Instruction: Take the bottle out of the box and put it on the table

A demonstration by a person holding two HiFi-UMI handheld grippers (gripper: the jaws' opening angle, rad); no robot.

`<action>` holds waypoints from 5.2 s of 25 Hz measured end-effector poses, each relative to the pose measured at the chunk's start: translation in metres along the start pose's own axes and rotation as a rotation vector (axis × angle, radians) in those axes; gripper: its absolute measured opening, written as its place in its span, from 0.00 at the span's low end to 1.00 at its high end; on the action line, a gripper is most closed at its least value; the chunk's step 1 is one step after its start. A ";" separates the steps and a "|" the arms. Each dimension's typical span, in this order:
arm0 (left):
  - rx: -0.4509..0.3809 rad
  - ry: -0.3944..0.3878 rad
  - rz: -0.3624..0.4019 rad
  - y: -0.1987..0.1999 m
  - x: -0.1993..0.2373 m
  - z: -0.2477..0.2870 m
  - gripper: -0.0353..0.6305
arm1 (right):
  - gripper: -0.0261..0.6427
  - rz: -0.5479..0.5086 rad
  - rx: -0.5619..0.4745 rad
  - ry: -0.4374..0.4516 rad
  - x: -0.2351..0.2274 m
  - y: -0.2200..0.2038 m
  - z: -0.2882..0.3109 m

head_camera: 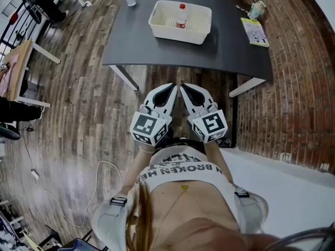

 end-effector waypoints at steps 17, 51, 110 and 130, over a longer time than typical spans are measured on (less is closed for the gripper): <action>0.018 -0.094 0.004 0.017 0.119 0.049 0.06 | 0.05 0.022 -0.008 -0.064 -0.030 0.006 0.123; 0.053 -0.077 -0.075 0.021 0.209 0.192 0.06 | 0.05 0.057 0.025 -0.087 -0.171 0.019 0.224; 0.154 -0.183 -0.101 0.002 0.326 0.353 0.06 | 0.05 0.069 0.074 -0.230 -0.320 0.016 0.337; 0.217 -0.198 -0.114 -0.014 0.319 0.375 0.06 | 0.05 0.085 0.127 -0.286 -0.351 -0.005 0.328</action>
Point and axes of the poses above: the fingertips, and each gripper's own axes: z forward along the fingers, x to its left, y out of its top, the point moved 7 cm from there along -z, backward along the fingers, and after that the axes turned 4 degrees about z, right-handed, at the moved point
